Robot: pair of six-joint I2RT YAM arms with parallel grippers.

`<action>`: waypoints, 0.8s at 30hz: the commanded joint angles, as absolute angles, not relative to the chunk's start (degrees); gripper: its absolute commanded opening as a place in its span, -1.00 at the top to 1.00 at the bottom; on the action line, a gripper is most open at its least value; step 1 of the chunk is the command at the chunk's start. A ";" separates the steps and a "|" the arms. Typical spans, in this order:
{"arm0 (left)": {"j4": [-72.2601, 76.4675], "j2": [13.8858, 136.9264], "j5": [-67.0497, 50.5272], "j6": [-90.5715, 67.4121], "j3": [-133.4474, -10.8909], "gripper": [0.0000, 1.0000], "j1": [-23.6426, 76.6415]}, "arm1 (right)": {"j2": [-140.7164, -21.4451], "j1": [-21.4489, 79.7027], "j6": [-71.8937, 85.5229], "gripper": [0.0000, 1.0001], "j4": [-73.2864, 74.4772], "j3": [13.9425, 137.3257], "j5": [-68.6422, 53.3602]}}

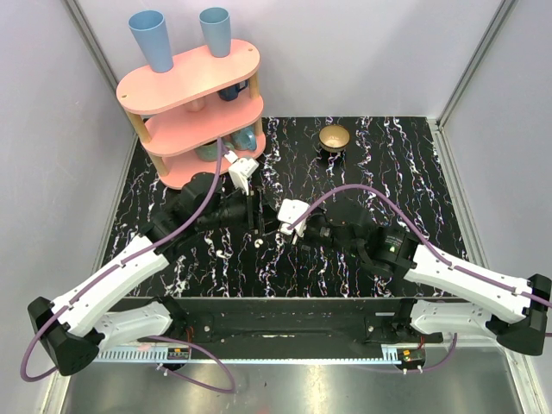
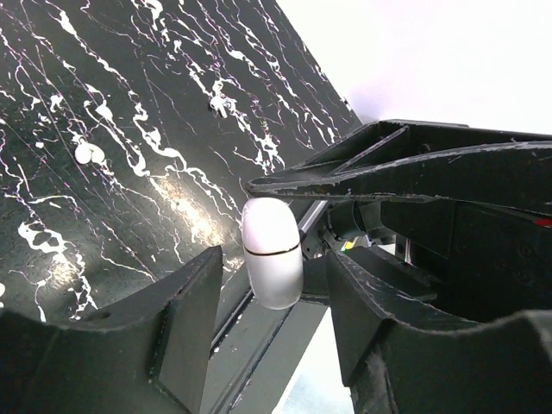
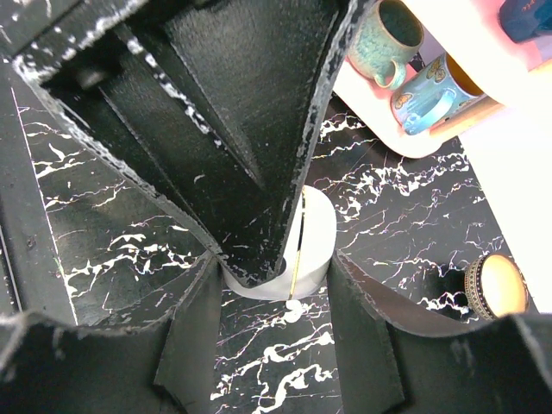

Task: Insert the wireless bluetooth earbuds into the charging case
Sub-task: Pass from the right arm to the left

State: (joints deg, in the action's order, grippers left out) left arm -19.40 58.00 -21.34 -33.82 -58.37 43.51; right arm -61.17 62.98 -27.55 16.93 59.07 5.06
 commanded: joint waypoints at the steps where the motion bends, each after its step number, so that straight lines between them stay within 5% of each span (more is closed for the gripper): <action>1: -16.08 58.27 -21.00 -34.72 -58.18 -0.09 44.12 | -59.50 63.63 -26.98 1.00 13.62 58.89 5.62; 7: -16.17 58.09 -21.18 -34.54 -58.01 0.01 44.12 | -59.41 63.54 -27.16 1.00 13.36 58.71 5.89; 14: -16.17 58.71 -22.76 -33.75 -58.27 0.73 44.21 | -59.41 63.54 -27.16 0.91 12.40 58.62 6.42; 17: -16.35 58.54 -22.68 -32.61 -58.10 1.00 44.30 | -59.06 63.54 -25.15 0.24 10.03 58.10 7.91; 19: -16.61 58.01 -21.98 -31.30 -58.18 1.00 44.21 | -58.19 63.54 -23.56 -0.14 8.53 58.01 7.65; 24: -18.01 55.11 -15.66 -27.52 -58.45 1.00 44.21 | -55.03 63.54 -12.25 -0.70 5.45 56.95 9.13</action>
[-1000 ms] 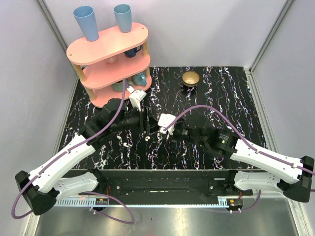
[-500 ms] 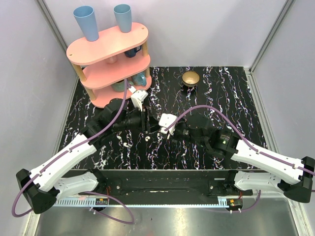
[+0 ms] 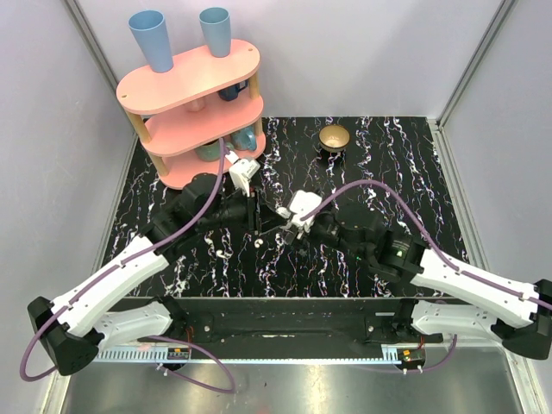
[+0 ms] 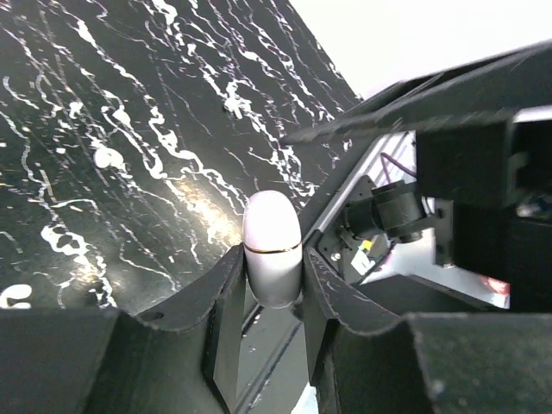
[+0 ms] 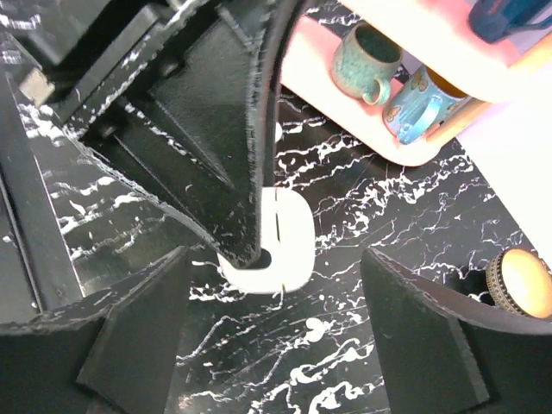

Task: Insert the wireless bluetooth earbuds into the charging case
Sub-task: Pass from the right arm to the left, then adjust the charging case.

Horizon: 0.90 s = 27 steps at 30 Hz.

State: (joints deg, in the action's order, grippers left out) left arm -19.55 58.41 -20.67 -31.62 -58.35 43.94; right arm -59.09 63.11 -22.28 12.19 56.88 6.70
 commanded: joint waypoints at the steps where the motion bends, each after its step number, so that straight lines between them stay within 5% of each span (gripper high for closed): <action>1: -18.45 54.32 -13.99 -25.94 -58.62 1.00 44.21 | -53.89 63.54 -9.00 -0.74 5.88 57.21 11.49; 7: -14.96 47.03 -3.61 -18.39 -55.38 1.00 44.21 | -50.19 63.54 16.31 -0.84 6.50 58.09 12.48; 17: 18.16 31.12 -9.67 -8.35 -35.87 1.00 44.21 | -54.40 61.79 54.18 -1.00 9.14 63.63 14.59; 27: 29.53 30.76 -13.35 -8.09 -31.20 1.00 44.21 | -59.75 54.32 73.38 -0.99 -2.43 59.42 -3.04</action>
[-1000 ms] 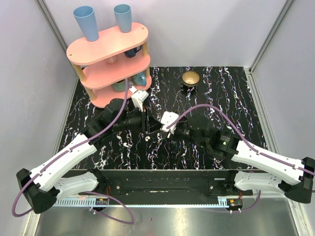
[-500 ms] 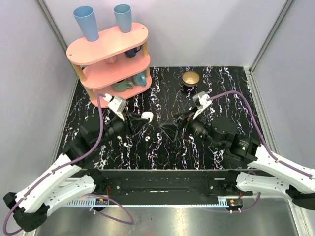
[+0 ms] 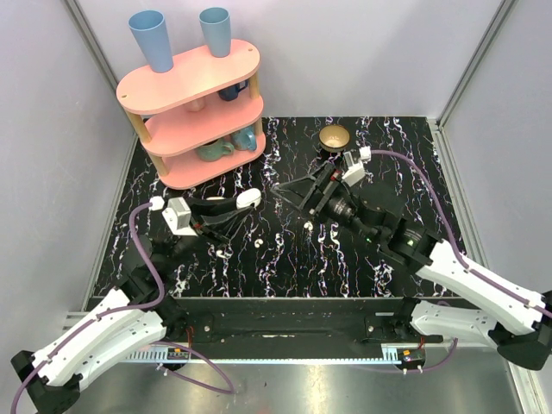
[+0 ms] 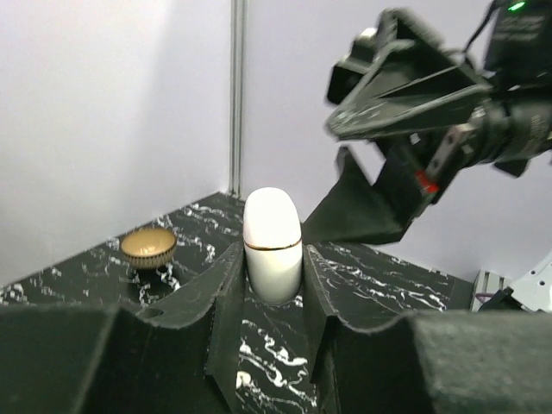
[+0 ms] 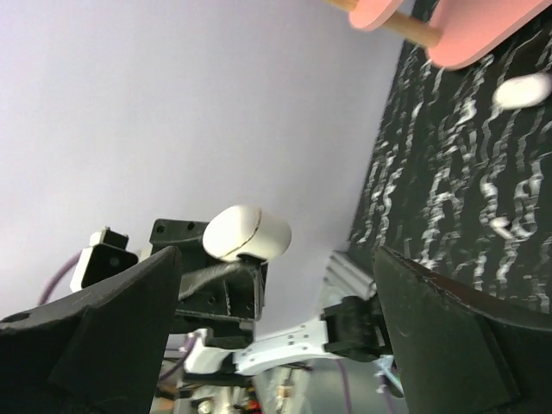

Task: Insert the wireless bluetooth earbuds into the charging case
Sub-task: Adjust the charging case.

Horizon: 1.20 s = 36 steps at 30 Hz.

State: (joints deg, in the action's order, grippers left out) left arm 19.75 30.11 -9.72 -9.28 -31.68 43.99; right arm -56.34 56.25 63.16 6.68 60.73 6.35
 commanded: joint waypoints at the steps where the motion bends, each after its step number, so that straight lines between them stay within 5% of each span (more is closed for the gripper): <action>1: 29.62 31.20 -14.23 -8.09 -31.20 1.00 44.21 | -60.55 54.23 74.17 -0.99 -3.50 59.41 -4.03; 14: 30.06 32.43 -13.98 -8.26 -30.24 1.00 44.21 | -66.88 54.32 77.87 -0.87 -12.04 60.12 -9.76; 29: 29.36 33.40 -12.13 -8.26 -29.44 1.00 44.21 | -66.36 54.23 80.42 0.08 -10.81 58.45 -9.93; 36: 27.77 35.15 -12.22 -10.19 -30.41 0.61 44.21 | -66.18 54.23 78.58 0.50 -10.55 58.88 -9.67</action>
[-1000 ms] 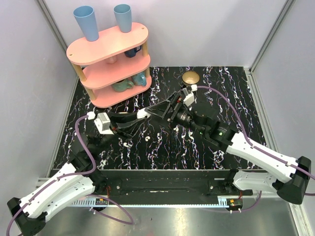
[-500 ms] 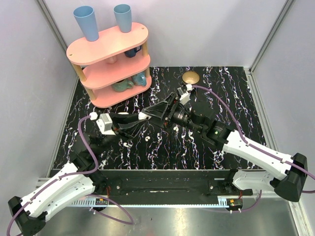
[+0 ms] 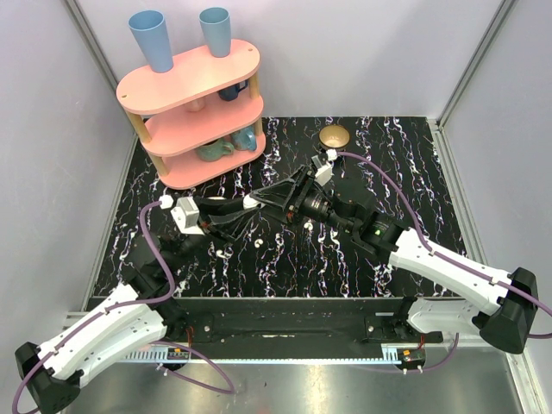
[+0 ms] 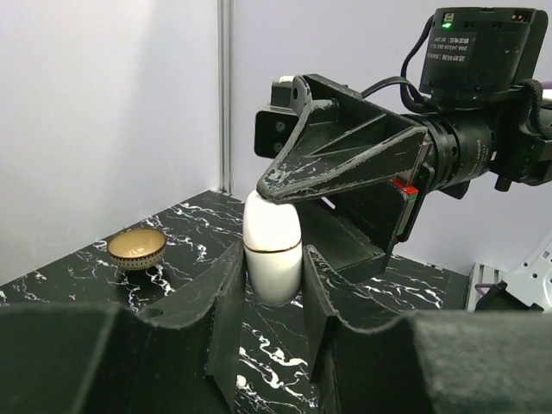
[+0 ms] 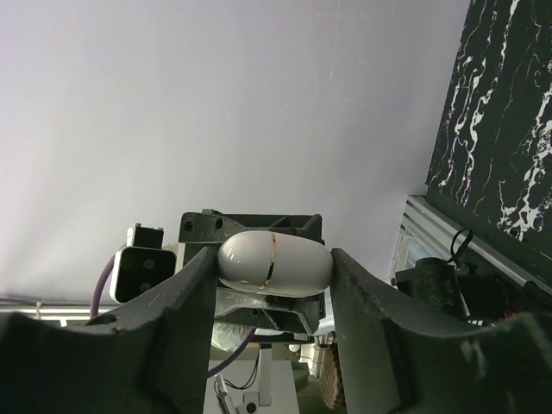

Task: Insert the wireless bluetooth earbuds into the charging case
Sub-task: Adjust the charging case.

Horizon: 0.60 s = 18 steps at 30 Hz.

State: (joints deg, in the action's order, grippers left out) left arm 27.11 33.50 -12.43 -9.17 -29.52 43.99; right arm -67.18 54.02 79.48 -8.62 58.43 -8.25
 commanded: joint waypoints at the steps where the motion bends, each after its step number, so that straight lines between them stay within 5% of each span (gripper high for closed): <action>1: 27.77 35.33 -12.22 -10.37 -30.41 0.58 44.21 | -66.36 54.23 77.70 0.67 -10.46 59.06 -9.84; 11: 26.81 35.86 -12.13 -11.07 -30.50 0.47 44.21 | -66.71 54.32 74.18 0.77 -8.62 60.99 -10.02; 15: 26.46 36.38 -12.39 -11.16 -30.76 0.65 44.21 | -66.62 54.32 73.92 0.76 -9.32 60.64 -10.02; 17: 26.02 36.65 -13.01 -10.81 -31.02 0.96 44.21 | -66.71 54.40 72.43 0.70 -7.22 61.78 -10.19; 18: 26.02 36.65 -13.09 -10.72 -31.11 1.00 44.21 | -66.62 54.40 71.99 0.39 -7.29 61.70 -10.28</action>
